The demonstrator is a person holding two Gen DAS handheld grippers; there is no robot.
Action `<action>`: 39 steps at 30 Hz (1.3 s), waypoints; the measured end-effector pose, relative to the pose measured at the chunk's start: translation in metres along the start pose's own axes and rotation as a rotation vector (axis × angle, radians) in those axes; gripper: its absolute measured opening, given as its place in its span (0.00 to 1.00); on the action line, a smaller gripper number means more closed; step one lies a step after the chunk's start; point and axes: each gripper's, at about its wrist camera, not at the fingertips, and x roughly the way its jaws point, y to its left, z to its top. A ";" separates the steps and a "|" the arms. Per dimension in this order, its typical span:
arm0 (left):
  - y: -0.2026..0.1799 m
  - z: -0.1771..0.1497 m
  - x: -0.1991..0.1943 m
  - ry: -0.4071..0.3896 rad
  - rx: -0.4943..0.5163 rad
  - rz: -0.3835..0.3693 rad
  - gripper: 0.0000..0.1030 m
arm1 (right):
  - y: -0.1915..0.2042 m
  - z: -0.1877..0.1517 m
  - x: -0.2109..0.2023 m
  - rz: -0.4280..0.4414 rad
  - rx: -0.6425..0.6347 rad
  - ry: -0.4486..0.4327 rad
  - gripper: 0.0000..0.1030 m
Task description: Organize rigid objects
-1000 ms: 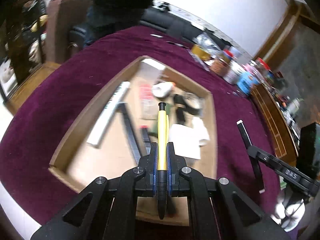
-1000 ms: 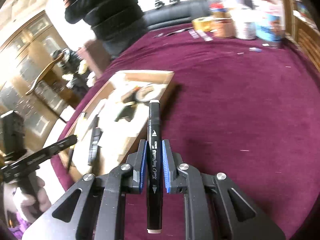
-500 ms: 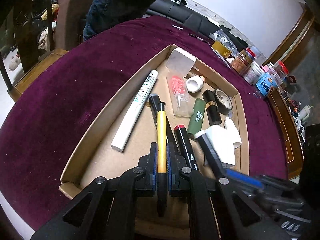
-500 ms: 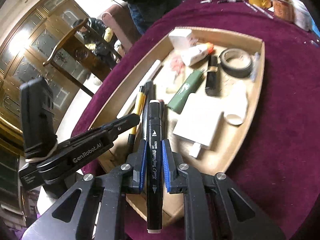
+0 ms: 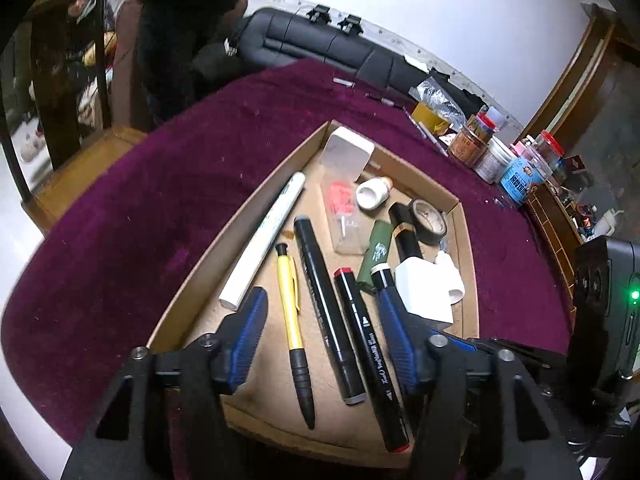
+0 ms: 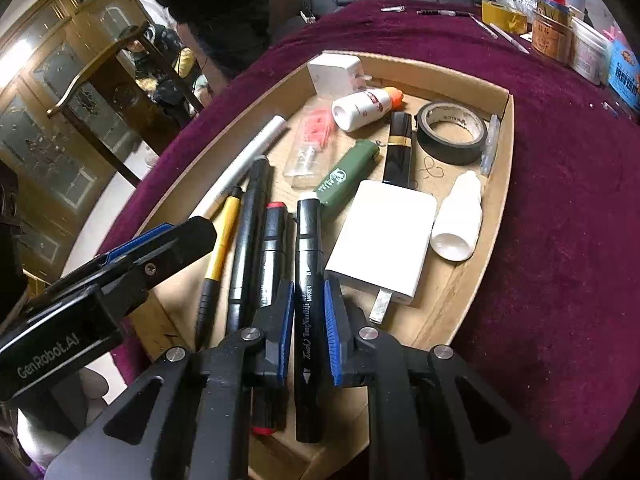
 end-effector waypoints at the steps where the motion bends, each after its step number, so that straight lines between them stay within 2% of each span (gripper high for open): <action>1: -0.002 0.000 -0.002 -0.010 0.009 0.011 0.56 | 0.000 0.000 -0.003 0.005 -0.002 -0.011 0.13; 9: -0.026 -0.002 -0.014 -0.093 0.101 0.166 0.57 | -0.009 -0.011 -0.039 0.001 -0.007 -0.125 0.16; 15: -0.047 -0.006 -0.021 -0.157 0.170 0.261 0.57 | -0.029 -0.017 -0.051 -0.039 0.032 -0.176 0.34; 16: -0.049 -0.006 -0.021 -0.158 0.175 0.264 0.58 | -0.034 -0.019 -0.054 -0.044 0.044 -0.183 0.36; 19: -0.056 -0.007 -0.023 -0.166 0.183 0.291 0.75 | -0.043 -0.022 -0.060 -0.060 0.065 -0.196 0.39; 20: -0.059 -0.008 -0.024 -0.176 0.189 0.300 0.76 | -0.046 -0.024 -0.062 -0.065 0.072 -0.201 0.39; 25: -0.072 -0.010 -0.026 -0.189 0.215 0.315 0.78 | -0.054 -0.030 -0.071 -0.097 0.068 -0.223 0.48; 36: -0.093 -0.017 -0.018 -0.154 0.256 0.320 0.78 | -0.050 -0.045 -0.081 -0.187 -0.023 -0.271 0.55; 39: -0.097 -0.018 -0.027 -0.201 0.249 0.325 0.78 | -0.053 -0.047 -0.082 -0.194 -0.025 -0.274 0.55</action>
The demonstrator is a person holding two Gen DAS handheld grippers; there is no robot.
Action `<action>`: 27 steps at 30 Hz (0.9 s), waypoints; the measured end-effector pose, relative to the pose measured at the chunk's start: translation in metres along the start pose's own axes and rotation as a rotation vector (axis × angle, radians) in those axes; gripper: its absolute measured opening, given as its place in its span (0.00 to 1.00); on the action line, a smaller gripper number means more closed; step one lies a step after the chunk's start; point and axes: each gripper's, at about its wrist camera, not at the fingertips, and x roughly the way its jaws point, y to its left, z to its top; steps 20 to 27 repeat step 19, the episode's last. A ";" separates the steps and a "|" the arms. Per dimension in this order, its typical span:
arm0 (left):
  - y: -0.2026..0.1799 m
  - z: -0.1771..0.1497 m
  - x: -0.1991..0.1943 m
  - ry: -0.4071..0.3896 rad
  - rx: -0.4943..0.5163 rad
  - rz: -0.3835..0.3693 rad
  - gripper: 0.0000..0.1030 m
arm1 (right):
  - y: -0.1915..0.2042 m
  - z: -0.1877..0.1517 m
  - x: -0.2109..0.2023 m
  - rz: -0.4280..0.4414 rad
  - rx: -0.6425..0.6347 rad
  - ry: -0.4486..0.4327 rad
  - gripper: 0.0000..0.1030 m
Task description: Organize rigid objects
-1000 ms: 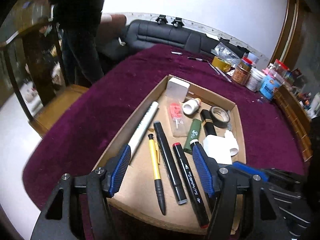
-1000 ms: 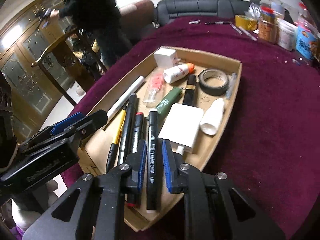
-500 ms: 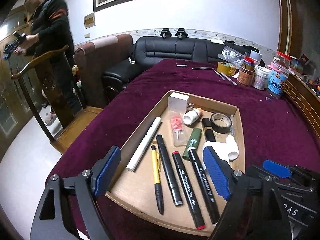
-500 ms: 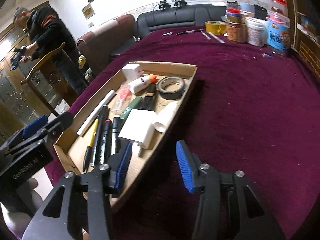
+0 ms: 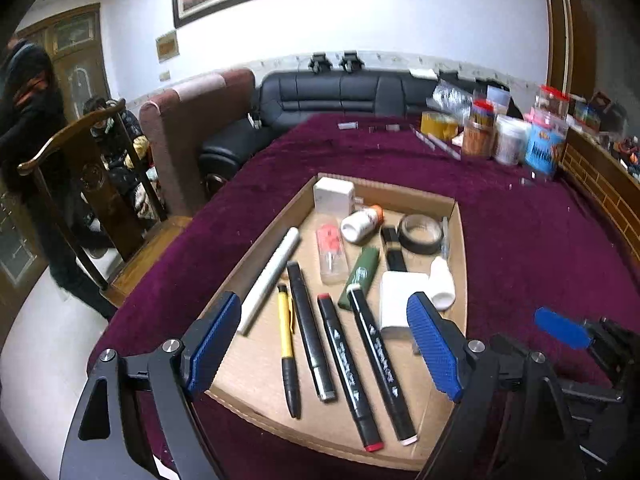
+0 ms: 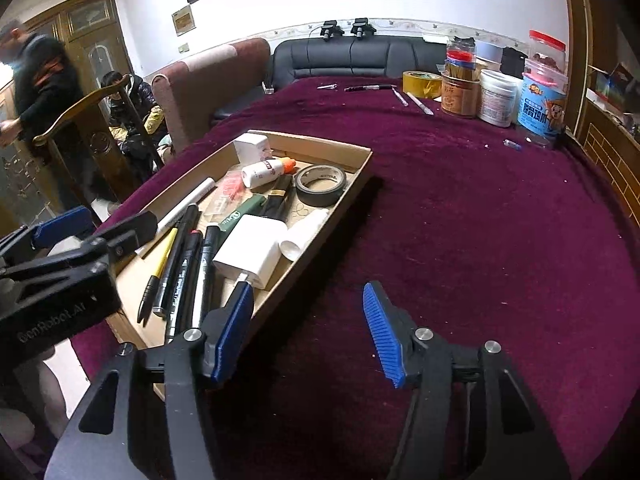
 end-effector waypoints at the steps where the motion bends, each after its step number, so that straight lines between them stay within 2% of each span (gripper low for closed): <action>1: 0.002 0.002 -0.012 -0.062 -0.022 0.029 0.78 | -0.001 -0.001 -0.001 -0.004 -0.001 -0.003 0.55; 3: 0.009 0.003 -0.040 -0.203 -0.070 0.071 0.82 | -0.003 -0.001 -0.002 -0.012 -0.004 -0.011 0.55; 4: 0.012 0.004 -0.055 -0.275 -0.096 0.066 1.00 | -0.004 -0.002 -0.003 -0.014 -0.006 -0.014 0.55; 6: 0.018 0.002 -0.079 -0.390 -0.157 0.021 0.99 | -0.007 -0.001 -0.005 -0.020 -0.004 -0.024 0.55; 7: 0.019 0.002 -0.079 -0.389 -0.167 0.012 0.99 | -0.009 -0.001 -0.006 -0.021 0.001 -0.028 0.55; 12: 0.006 0.004 -0.032 -0.118 -0.082 -0.107 0.99 | -0.012 -0.002 -0.006 -0.023 0.012 -0.035 0.55; 17: -0.007 -0.006 -0.001 0.021 -0.029 -0.064 0.99 | -0.012 -0.006 -0.006 -0.056 -0.023 -0.034 0.54; 19: -0.009 -0.008 0.005 0.061 -0.031 -0.066 0.99 | -0.014 -0.007 -0.004 -0.060 -0.023 -0.028 0.54; 27: -0.009 -0.008 0.005 0.061 -0.031 -0.066 0.99 | -0.014 -0.007 -0.004 -0.060 -0.023 -0.028 0.54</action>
